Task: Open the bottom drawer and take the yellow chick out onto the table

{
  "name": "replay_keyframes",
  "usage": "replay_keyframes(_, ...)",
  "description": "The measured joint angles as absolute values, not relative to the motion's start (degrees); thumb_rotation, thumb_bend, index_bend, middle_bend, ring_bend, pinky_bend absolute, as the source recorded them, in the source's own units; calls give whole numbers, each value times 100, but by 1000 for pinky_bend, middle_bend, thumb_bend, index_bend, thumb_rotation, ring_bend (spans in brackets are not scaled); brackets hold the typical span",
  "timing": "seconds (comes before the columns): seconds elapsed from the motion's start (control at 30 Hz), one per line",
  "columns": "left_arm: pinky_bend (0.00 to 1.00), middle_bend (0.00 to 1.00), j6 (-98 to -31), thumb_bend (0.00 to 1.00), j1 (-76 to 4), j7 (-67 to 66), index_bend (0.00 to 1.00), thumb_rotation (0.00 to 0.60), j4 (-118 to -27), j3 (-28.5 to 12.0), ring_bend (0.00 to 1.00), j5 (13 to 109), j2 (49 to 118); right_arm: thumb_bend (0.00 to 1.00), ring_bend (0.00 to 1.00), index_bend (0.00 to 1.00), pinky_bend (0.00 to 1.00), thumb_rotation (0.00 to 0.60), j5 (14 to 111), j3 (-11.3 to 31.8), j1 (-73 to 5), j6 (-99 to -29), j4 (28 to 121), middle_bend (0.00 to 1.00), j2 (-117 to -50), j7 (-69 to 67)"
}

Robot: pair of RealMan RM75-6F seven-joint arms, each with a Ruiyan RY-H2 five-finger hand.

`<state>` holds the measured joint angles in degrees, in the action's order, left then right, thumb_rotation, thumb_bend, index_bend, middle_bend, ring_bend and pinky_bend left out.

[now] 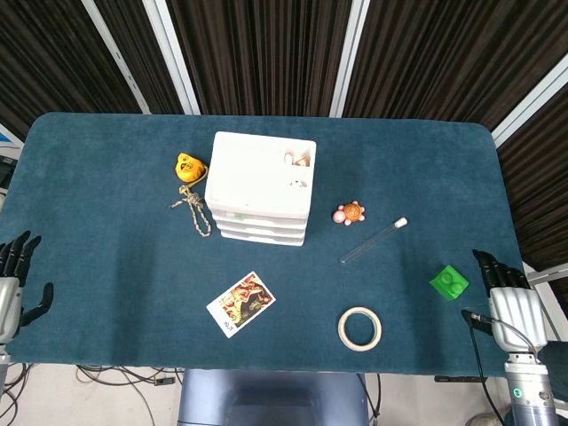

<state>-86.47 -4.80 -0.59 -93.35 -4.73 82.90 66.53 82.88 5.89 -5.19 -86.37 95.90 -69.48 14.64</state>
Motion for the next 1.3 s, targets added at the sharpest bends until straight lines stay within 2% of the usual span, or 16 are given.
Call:
replay_keyframes(0.5, 0, 0, -8644, 462, -475, -58, 33, 600, -9349, -475, 0, 8277, 6649, 166, 238, 107, 245, 600, 8322, 578, -532, -8609, 9596, 177, -6936, 1347)
replay_keyframes(0.63, 0, 0, -8627, 462, -493, -72, 33, 600, -9365, -478, 0, 8288, 6649, 171, 285, 109, 257, 600, 8405, 544, -561, -8560, 9513, 218, -6965, 1224)
replay_keyframes(0.7, 0, 0, -8624, 462, -495, -70, 33, 600, -9372, -480, 0, 8283, 6650, 176, 309, 111, 292, 600, 8425, 532, -575, -8536, 9505, 239, -6998, 1145)
replay_keyframes(0.8, 0, 0, -8619, 462, -487, -20, 33, 600, -9396, -484, 0, 8258, 6641, 193, 363, 107, 408, 600, 8480, 487, -611, -8435, 9540, 291, -7018, 850)
replay_keyframes(0.87, 0, 0, -8612, 462, -485, 14, 33, 600, -9403, -482, 0, 8257, 6624, 204, 417, 97, 521, 600, 8531, 436, -659, -8290, 9598, 361, -7001, 450)
replay_keyframes(1.0, 0, 0, -8576, 462, -486, 73, 33, 600, -9421, -474, 0, 8246, 6597, 206, 476, 71, 634, 600, 8632, 392, -818, -7967, 9654, 412, -6988, -543)
replay_keyframes(1.13, 0, 0, -8567, 462, -487, 124, 33, 600, -9442, -479, 0, 8236, 6581, 212, 602, 69, 787, 600, 8633, 428, -1063, -7614, 9681, 520, -7087, -1034)
replay_keyframes(1.3, 0, 0, -8524, 462, -497, 195, 33, 600, -9462, -487, 0, 8205, 6557, 219, 791, 68, 929, 600, 8379, 548, -1509, -6847, 10015, 696, -7318, -774)
